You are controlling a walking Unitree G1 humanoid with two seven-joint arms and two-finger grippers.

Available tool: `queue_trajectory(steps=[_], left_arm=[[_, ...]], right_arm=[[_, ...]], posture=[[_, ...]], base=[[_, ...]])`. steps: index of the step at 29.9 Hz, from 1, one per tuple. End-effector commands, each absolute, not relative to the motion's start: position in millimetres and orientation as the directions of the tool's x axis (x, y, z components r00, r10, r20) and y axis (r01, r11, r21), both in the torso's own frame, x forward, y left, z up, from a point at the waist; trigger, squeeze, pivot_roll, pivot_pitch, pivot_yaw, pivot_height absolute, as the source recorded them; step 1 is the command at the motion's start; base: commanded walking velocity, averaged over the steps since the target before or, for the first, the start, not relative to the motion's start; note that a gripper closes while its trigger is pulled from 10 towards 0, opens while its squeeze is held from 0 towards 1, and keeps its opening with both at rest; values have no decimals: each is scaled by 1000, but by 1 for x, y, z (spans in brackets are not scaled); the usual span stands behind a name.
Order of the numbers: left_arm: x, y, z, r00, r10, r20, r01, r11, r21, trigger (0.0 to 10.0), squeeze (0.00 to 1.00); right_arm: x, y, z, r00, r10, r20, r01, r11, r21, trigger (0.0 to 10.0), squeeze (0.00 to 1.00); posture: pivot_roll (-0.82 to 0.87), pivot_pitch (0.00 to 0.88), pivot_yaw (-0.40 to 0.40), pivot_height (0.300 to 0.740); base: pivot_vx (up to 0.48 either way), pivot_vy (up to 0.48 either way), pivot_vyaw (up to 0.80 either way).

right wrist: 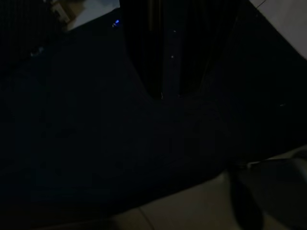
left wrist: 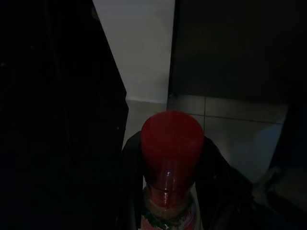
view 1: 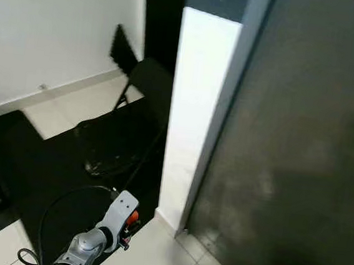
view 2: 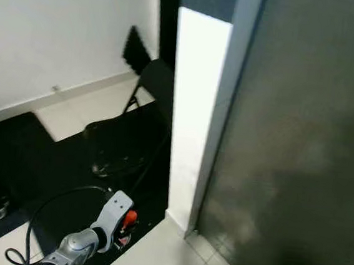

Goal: Restocking fridge

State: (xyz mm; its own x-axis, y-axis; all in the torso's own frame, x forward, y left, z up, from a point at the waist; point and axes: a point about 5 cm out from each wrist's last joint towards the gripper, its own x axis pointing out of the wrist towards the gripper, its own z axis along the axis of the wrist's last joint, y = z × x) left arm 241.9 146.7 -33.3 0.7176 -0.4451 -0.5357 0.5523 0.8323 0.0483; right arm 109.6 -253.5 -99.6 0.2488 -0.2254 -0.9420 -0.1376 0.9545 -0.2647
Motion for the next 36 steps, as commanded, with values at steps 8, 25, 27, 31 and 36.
queue_trajectory(steps=[8, 25, 27, 31, 36], left_arm=[[198, 182, -67, 669, -257, -697, 357, 934, -2, 10000, 0], [165, 196, -85, 606, -158, -780, 200, 979, -43, 10000, 0], [164, 196, -86, 603, -157, -782, 198, 979, -44, 10000, 0], [161, 196, -87, 595, -151, -790, 189, 981, -46, 10000, 0], [156, 197, -89, 583, -145, -800, 181, 982, -47, 10000, 0]], right_arm=[[108, -248, -102, 242, -214, -946, -131, 959, -250, 10000, 0], [108, -260, -98, 243, -228, -943, -129, 956, -264, 10000, 0], [108, -260, -98, 243, -228, -943, -130, 956, -265, 10000, 0], [106, -261, -98, 242, -229, -943, -130, 955, -265, 10000, 0], [105, -261, -99, 239, -230, -943, -130, 955, -266, 10000, 0]], posture=[[-18, 0, 20, 740], [-22, 0, 17, 740], [-22, 0, 16, 740], [-23, 0, 17, 740], [-23, 0, 17, 740]], base=[[0, 0, -788], [0, 0, -788], [0, 0, -788], [0, 0, -788], [0, 0, -788]])
